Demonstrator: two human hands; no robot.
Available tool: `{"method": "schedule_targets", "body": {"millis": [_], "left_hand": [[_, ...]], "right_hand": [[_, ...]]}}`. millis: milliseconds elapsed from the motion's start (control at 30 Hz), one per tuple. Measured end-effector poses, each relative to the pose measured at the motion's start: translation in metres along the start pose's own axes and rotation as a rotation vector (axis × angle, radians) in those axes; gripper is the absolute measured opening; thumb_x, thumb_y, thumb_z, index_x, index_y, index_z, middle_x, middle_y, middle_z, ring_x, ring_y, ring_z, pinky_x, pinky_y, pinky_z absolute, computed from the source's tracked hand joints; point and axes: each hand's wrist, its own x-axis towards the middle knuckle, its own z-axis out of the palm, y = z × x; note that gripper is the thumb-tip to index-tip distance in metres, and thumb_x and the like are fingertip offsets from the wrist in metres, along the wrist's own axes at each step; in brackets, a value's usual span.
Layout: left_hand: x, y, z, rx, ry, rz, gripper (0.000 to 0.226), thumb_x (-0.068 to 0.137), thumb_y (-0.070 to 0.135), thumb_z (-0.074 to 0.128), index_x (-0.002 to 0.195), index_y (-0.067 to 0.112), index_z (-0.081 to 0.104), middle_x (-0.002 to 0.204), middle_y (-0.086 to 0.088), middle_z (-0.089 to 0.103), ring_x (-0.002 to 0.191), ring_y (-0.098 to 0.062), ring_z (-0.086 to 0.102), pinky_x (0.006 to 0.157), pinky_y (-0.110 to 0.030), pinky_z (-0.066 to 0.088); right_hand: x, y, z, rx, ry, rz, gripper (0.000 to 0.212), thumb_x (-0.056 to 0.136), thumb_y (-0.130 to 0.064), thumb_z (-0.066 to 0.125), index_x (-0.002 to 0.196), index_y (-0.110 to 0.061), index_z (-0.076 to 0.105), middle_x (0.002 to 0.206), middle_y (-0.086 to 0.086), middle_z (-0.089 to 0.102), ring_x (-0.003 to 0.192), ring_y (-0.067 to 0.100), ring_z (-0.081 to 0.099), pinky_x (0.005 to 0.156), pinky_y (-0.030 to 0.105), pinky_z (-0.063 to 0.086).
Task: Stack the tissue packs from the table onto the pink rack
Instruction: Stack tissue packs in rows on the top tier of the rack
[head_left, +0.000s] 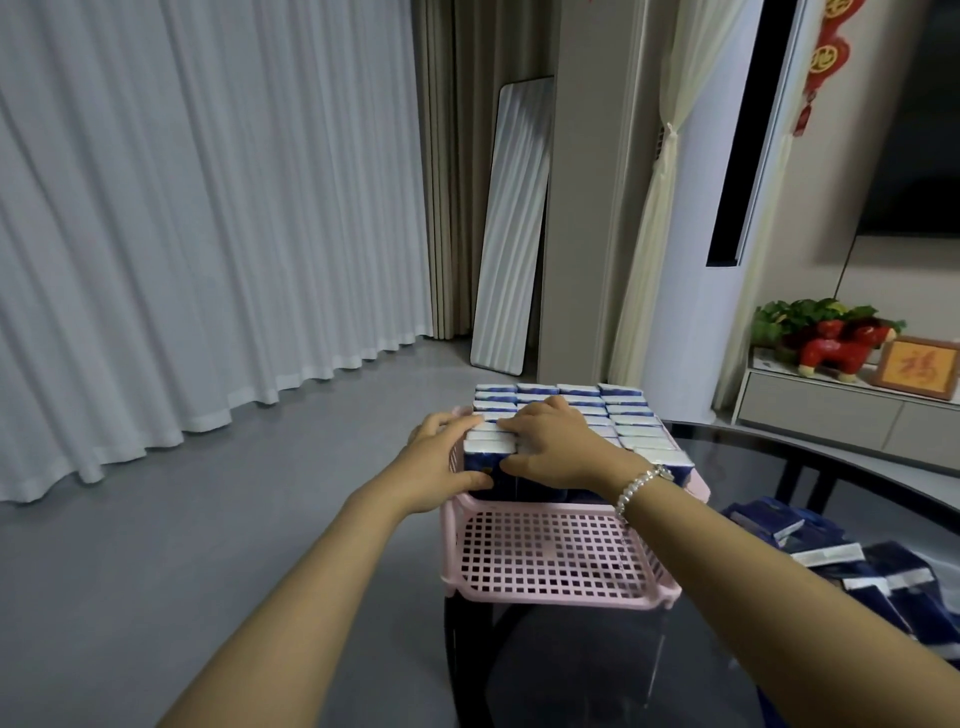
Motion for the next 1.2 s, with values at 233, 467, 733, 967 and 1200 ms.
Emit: {"method": "schedule_targets", "body": {"millis": [233, 467, 733, 967, 1200], "left_hand": [[-0.004, 0.005, 0.002, 0.158, -0.036, -0.006, 0.082, 0.088, 0.042, 0.061, 0.151, 0.034, 0.009, 0.155, 0.003, 0.021, 0.141, -0.019, 0.016, 0.114, -0.034, 0.02], [-0.025, 0.022, 0.011, 0.065, 0.127, -0.011, 0.082, 0.086, 0.046, 0.06, 0.151, 0.033, 0.012, 0.156, 0.01, 0.015, 0.142, -0.023, 0.017, 0.116, -0.039, 0.022], [-0.067, 0.095, 0.06, -0.2, 0.439, 0.188, 0.025, 0.092, 0.02, 0.058, 0.116, 0.017, 0.063, 0.113, 0.01, 0.055, 0.106, 0.001, 0.05, 0.1, -0.021, 0.041], [-0.092, 0.147, 0.149, -0.416, 0.296, 0.123, 0.019, 0.091, 0.013, 0.058, 0.108, 0.014, 0.067, 0.101, 0.005, 0.059, 0.08, 0.002, 0.057, 0.069, -0.003, 0.043], [-0.106, 0.173, 0.236, -0.457, 0.123, -0.005, 0.021, 0.092, 0.021, 0.058, 0.111, 0.015, 0.065, 0.11, 0.002, 0.059, 0.088, 0.0, 0.057, 0.082, -0.015, 0.049]], "right_hand": [[-0.006, 0.003, 0.002, -0.152, -0.052, -0.017, 0.061, 0.091, -0.048, 0.044, 0.146, -0.026, 0.027, 0.154, -0.002, 0.022, 0.137, 0.026, 0.02, 0.111, 0.04, 0.017], [-0.034, 0.004, -0.003, 0.04, 0.134, -0.055, 0.056, 0.093, -0.043, 0.047, 0.144, -0.023, 0.033, 0.148, -0.004, 0.038, 0.138, 0.018, 0.024, 0.11, 0.036, 0.017], [-0.121, 0.027, 0.003, 0.29, 0.503, 0.015, 0.032, 0.091, -0.026, 0.055, 0.122, -0.021, 0.06, 0.116, -0.007, 0.064, 0.112, 0.011, 0.043, 0.096, 0.024, 0.035], [-0.215, 0.068, 0.031, 0.302, 0.535, 0.244, 0.027, 0.09, -0.019, 0.055, 0.115, -0.02, 0.065, 0.106, -0.003, 0.063, 0.104, 0.016, 0.048, 0.083, 0.022, 0.035], [-0.288, 0.125, 0.075, 0.168, 0.544, 0.583, 0.025, 0.086, -0.023, 0.062, 0.11, -0.018, 0.068, 0.105, 0.002, 0.066, 0.099, 0.024, 0.051, 0.086, 0.035, 0.04]]}}
